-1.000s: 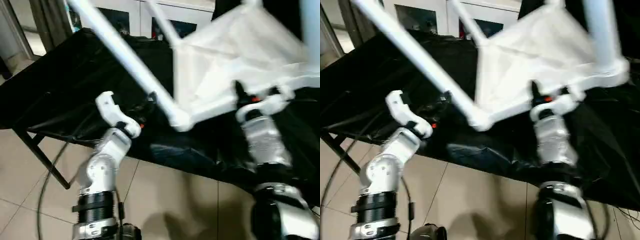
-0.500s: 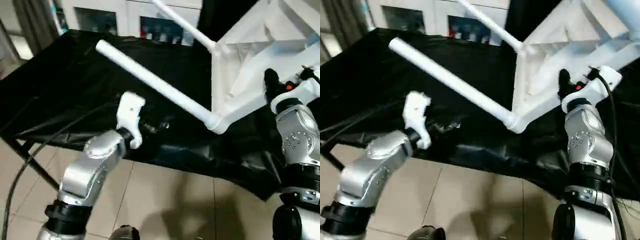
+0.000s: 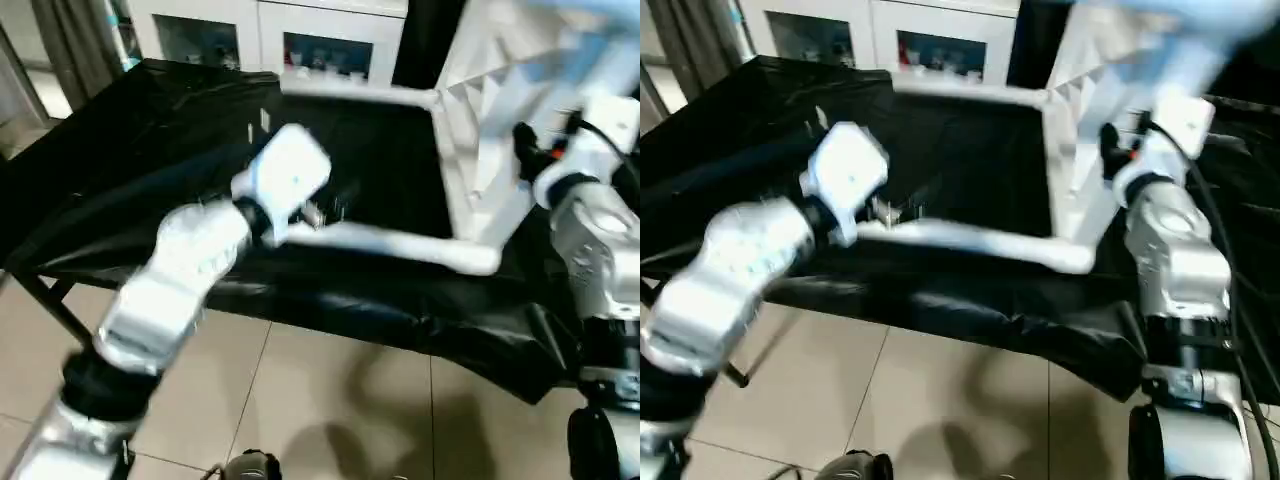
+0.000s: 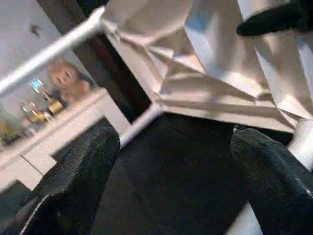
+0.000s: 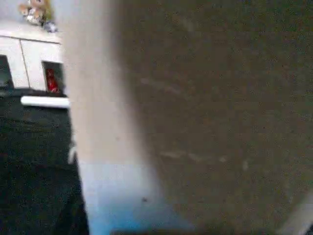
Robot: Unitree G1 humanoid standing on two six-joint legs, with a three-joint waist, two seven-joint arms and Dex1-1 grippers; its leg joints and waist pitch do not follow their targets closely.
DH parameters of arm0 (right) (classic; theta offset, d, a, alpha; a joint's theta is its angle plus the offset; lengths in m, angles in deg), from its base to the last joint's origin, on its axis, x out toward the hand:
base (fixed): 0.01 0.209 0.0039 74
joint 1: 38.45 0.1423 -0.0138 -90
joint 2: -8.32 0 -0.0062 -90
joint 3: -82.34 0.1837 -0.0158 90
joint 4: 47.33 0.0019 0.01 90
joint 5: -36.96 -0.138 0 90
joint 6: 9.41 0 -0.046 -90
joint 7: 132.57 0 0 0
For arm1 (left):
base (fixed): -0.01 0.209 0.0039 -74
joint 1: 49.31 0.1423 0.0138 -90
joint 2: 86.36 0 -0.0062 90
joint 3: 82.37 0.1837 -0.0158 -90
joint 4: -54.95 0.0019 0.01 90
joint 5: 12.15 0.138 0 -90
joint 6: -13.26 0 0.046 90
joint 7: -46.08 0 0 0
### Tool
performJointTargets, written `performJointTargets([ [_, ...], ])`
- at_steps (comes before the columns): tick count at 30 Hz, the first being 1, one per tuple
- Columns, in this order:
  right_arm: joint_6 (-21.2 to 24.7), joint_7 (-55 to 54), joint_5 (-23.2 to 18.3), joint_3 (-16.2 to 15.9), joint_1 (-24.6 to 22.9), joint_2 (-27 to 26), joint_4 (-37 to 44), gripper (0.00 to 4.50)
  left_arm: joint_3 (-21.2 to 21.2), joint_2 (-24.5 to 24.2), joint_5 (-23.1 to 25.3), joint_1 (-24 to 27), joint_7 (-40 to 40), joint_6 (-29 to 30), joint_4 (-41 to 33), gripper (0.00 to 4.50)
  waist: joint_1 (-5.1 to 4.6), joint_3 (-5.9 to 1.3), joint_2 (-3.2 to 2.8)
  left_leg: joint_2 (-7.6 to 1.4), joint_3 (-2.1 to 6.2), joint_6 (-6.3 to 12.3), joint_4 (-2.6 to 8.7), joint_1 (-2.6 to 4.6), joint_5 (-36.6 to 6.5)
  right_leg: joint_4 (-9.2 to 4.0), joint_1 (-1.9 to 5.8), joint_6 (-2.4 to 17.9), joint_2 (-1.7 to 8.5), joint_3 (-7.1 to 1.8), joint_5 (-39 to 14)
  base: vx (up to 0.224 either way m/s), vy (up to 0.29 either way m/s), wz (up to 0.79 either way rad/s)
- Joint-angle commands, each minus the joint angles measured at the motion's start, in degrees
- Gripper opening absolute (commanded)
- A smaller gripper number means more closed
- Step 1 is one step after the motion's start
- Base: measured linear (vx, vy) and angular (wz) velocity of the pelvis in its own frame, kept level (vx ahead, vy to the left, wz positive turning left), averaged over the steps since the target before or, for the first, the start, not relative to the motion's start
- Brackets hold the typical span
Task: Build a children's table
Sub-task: Flip table
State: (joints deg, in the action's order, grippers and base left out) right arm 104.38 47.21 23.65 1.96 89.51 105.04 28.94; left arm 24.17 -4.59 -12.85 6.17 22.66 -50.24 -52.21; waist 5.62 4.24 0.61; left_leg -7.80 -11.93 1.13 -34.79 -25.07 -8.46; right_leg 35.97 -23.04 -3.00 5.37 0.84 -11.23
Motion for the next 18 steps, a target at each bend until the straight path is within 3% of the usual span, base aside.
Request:
performJointTargets([
  [1,0.92,-2.59,2.27,0.74,1.03,1.15,2.61,1.96,0.21,-0.20,1.37,-0.35,-0.81,-0.58,0.15,4.16,-0.20,-4.70,-0.78,-4.24,2.49,-5.66,4.45,3.38,-15.09,-3.55,1.15,10.23,2.53,-1.15,-4.76,0.000,0.000,0.00],
  [3,1.86,-2.93,3.13,-0.23,0.85,0.74,3.85,1.96,0.47,-0.19,1.73,-0.44,-1.38,-0.96,0.44,4.16,-0.25,-4.80,-1.13,-4.19,2.54,-6.46,4.49,3.50,-15.45,-3.47,1.10,10.04,2.19,-1.03,-3.54,0.000,0.000,0.00],
  [6,3.46,-0.93,5.18,-3.87,-0.42,0.93,6.33,1.96,0.98,-0.47,1.76,-0.90,-2.20,-1.70,0.77,4.16,-0.19,-4.78,-1.08,-4.05,2.45,-5.77,4.40,3.20,-14.93,-3.55,1.38,10.55,2.41,-1.12,-3.12,0.000,0.000,0.00],
  [7,3.55,-0.80,5.28,-4.07,-0.49,0.96,6.43,1.96,1.00,-0.49,1.78,-0.93,-2.24,-1.77,0.80,4.16,-0.14,-4.81,-1.29,-4.03,2.48,-5.32,4.37,3.11,-14.55,-3.61,1.48,10.67,2.43,-1.13,-3.14,0.000,0.000,0.00],
  [8,3.99,1.02,6.49,-6.67,-2.12,1.24,7.96,1.96,1.43,-0.93,2.20,-1.36,-2.96,-3.05,1.21,4.16,-0.13,-4.87,-1.48,-4.00,2.55,-4.74,4.29,3.00,-14.17,-3.54,1.62,10.97,2.55,-1.14,-3.22,0.000,0.000,0.00],
  [11,3.75,1.52,7.95,-9.12,-5.44,1.00,9.11,2.66,2.86,-2.20,4.10,-1.97,-4.48,-6.60,1.88,4.16,-0.05,-4.94,-1.71,-4.09,2.59,-3.52,4.24,2.83,-12.98,-3.64,1.71,10.92,2.69,-1.21,-3.27,0.000,0.000,0.00],
  [18,3.61,-0.72,9.58,-8.87,-8.55,-0.08,9.97,3.30,4.06,-3.79,8.22,-2.19,-4.48,-13.80,2.40,4.16,-0.56,-4.95,-1.99,-4.36,2.75,-4.55,4.56,3.20,-16.74,-4.02,1.36,11.17,2.64,-1.22,-8.00,0.000,0.000,0.00],
])
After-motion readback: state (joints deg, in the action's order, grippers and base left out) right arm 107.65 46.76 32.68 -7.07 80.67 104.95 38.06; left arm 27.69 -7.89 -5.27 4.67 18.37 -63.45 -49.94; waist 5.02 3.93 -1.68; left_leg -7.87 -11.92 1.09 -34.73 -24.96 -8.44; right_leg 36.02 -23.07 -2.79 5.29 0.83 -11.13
